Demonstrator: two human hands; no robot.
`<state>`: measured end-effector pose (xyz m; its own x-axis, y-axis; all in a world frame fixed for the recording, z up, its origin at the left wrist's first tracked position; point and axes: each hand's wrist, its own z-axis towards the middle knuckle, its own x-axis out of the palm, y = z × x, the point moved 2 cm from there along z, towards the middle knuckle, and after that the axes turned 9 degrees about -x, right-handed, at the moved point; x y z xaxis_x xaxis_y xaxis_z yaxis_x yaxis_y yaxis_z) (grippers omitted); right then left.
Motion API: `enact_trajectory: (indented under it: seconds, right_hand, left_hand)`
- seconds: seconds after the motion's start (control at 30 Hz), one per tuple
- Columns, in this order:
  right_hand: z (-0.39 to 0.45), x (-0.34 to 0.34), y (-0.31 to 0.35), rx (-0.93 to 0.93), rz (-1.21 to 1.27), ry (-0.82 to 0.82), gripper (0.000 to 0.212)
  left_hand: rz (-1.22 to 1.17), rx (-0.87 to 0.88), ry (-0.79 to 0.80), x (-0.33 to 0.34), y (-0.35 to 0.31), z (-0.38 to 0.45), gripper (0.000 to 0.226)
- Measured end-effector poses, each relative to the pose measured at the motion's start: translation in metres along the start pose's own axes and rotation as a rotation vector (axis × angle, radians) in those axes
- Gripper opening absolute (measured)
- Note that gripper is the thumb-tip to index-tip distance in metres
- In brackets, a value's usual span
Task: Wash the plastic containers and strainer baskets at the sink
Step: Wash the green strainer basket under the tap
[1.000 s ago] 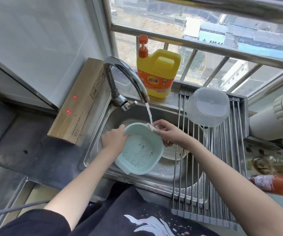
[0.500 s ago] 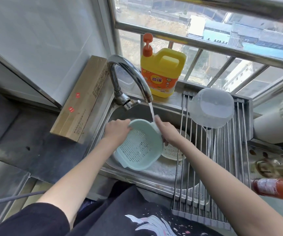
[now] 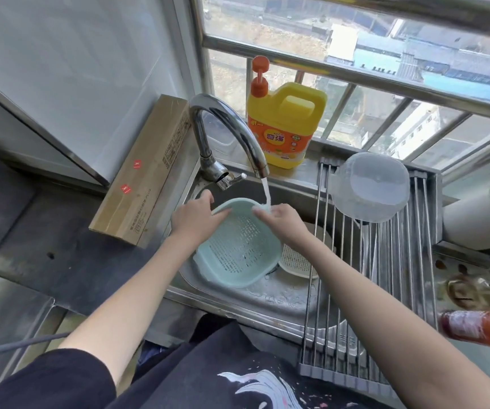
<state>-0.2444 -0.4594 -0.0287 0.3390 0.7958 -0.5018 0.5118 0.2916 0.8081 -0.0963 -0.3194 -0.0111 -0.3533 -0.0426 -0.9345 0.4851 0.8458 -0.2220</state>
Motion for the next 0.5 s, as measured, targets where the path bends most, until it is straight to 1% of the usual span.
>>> enact_trajectory:
  seconds: [0.07,0.1,0.13,0.2,0.23,0.27,0.3,0.37,0.4,0.43,0.5]
  right_hand:
    - [0.000,-0.004,-0.003,0.048,0.055,-0.063,0.055]
    - [-0.001,-0.007,-0.008,0.089,0.095,-0.103,0.059]
    - [-0.002,-0.009,-0.015,0.141,0.158,-0.157,0.060]
    - [-0.007,-0.012,-0.021,0.181,0.223,-0.232,0.057]
    - [-0.011,-0.012,-0.020,0.174,0.197,-0.254,0.056]
    - [-0.014,-0.010,-0.019,0.157,0.182,-0.284,0.055]
    - [-0.016,-0.007,-0.019,0.140,0.191,-0.324,0.055]
    - [-0.025,0.000,-0.016,0.127,0.265,-0.400,0.057]
    - [-0.030,0.003,-0.017,0.128,0.304,-0.433,0.057]
    - [-0.036,0.004,-0.018,0.133,0.344,-0.458,0.057]
    - [-0.047,0.003,-0.026,0.179,0.430,-0.492,0.057]
  left_hand:
    - [0.008,-0.121,0.056,-0.002,0.003,-0.001,0.060]
    - [-0.016,-0.183,0.135,-0.001,0.006,-0.002,0.059]
    - [-0.102,-0.255,0.245,0.003,0.010,-0.005,0.056]
    - [-0.455,-0.420,0.509,0.015,0.012,-0.020,0.051]
    - [-0.592,-0.455,0.572,0.023,0.011,-0.026,0.048]
    - [-0.668,-0.436,0.561,0.032,0.009,-0.030,0.044]
    - [-0.708,-0.391,0.491,0.038,0.005,-0.033,0.042]
    - [-0.660,-0.283,0.247,0.042,-0.001,-0.033,0.039]
    - [-0.627,-0.254,0.151,0.041,-0.004,-0.032,0.039]
    - [-0.628,-0.243,0.104,0.039,-0.006,-0.030,0.041]
    - [-0.723,-0.230,0.096,0.034,-0.014,-0.025,0.043]
